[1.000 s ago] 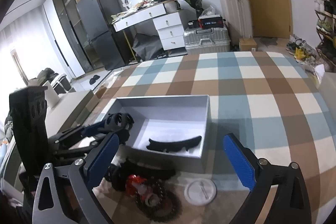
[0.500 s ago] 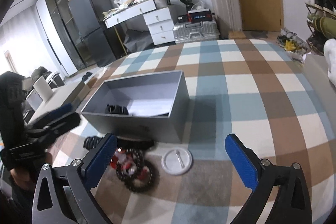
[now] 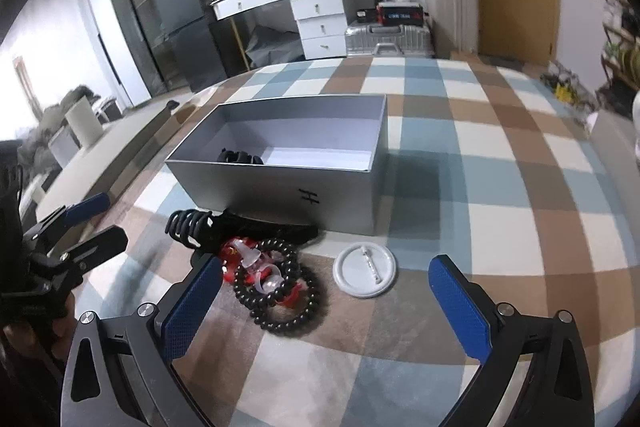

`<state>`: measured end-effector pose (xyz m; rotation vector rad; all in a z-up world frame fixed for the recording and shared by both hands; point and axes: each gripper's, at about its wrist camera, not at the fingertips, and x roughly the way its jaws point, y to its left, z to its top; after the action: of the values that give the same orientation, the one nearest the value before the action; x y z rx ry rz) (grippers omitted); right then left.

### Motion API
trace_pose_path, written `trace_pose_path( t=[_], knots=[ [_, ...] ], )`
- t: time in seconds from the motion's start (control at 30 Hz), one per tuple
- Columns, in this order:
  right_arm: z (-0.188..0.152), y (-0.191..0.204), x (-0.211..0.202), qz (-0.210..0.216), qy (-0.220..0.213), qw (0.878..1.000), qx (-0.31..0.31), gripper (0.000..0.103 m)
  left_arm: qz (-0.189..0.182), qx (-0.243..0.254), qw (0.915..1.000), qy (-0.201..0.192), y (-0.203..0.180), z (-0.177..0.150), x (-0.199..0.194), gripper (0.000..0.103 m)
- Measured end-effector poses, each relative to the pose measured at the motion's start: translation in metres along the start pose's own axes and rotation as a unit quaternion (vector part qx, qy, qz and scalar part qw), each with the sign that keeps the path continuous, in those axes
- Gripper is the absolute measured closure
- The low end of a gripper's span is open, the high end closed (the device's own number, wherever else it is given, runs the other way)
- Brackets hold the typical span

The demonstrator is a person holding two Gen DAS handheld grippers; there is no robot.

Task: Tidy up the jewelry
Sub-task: 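Move the right tool to the white round lid and grasp it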

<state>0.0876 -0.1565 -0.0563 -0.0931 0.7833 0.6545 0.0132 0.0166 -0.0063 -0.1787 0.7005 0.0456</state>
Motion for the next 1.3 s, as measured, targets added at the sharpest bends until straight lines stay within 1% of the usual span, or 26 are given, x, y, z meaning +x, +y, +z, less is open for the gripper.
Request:
trace_pose_path(
  t=[0.1, 0.13, 0.17, 0.23, 0.33, 0.37, 0.47, 0.67, 1.0, 1.13, 1.23, 1.3],
  knots=[
    [0.002, -0.006, -0.002, -0.039, -0.014, 0.999, 0.005, 0.0, 0.011, 0.003, 0.9999, 0.002, 0.0, -0.003, 0.001, 0.001],
    [0.003, -0.012, 0.0, -0.057, -0.012, 0.998, 0.015, 0.0, 0.012, 0.006, 0.9999, 0.002, -0.001, -0.003, 0.001, 0.001],
    [0.003, -0.015, 0.003, -0.065, -0.007, 0.998, 0.02, 0.0, 0.011, 0.007, 0.9999, 0.001, -0.002, -0.004, 0.0, 0.001],
    [0.0, -0.025, 0.008, -0.076, 0.007, 0.997, 0.032, 0.001, 0.006, 0.005, 1.0, 0.002, -0.002, -0.006, 0.001, 0.001],
    [-0.003, -0.034, 0.01, -0.085, 0.014, 0.995, 0.051, 0.002, -0.002, 0.001, 1.0, 0.006, -0.003, -0.007, 0.001, 0.001],
    [-0.003, -0.034, 0.01, -0.083, 0.017, 0.995, 0.051, 0.005, -0.001, 0.004, 1.0, 0.006, -0.004, -0.008, 0.001, 0.001],
    [-0.004, -0.03, 0.013, -0.095, 0.025, 0.995, 0.032, 0.005, 0.001, 0.009, 0.9999, 0.005, -0.005, -0.009, 0.0, 0.001],
    [-0.011, -0.017, 0.025, -0.12, 0.049, 0.992, -0.008, 0.005, -0.002, 0.001, 1.0, 0.009, -0.003, -0.009, 0.0, 0.001],
    [-0.01, -0.021, 0.03, -0.13, 0.062, 0.989, -0.028, 0.005, -0.004, -0.007, 0.9998, 0.017, -0.001, -0.009, 0.001, 0.001],
    [-0.008, -0.025, 0.034, -0.126, 0.071, 0.989, -0.032, 0.005, -0.007, -0.01, 0.9997, 0.02, 0.0, -0.008, 0.002, 0.001],
    [-0.011, -0.019, 0.037, -0.118, 0.082, 0.988, -0.049, 0.005, -0.007, -0.013, 0.9996, 0.023, 0.001, -0.007, 0.003, 0.001],
    [-0.012, -0.015, 0.037, -0.118, 0.079, 0.988, -0.057, 0.004, -0.007, -0.014, 0.9996, 0.025, 0.001, -0.008, 0.004, 0.001]
  ],
)
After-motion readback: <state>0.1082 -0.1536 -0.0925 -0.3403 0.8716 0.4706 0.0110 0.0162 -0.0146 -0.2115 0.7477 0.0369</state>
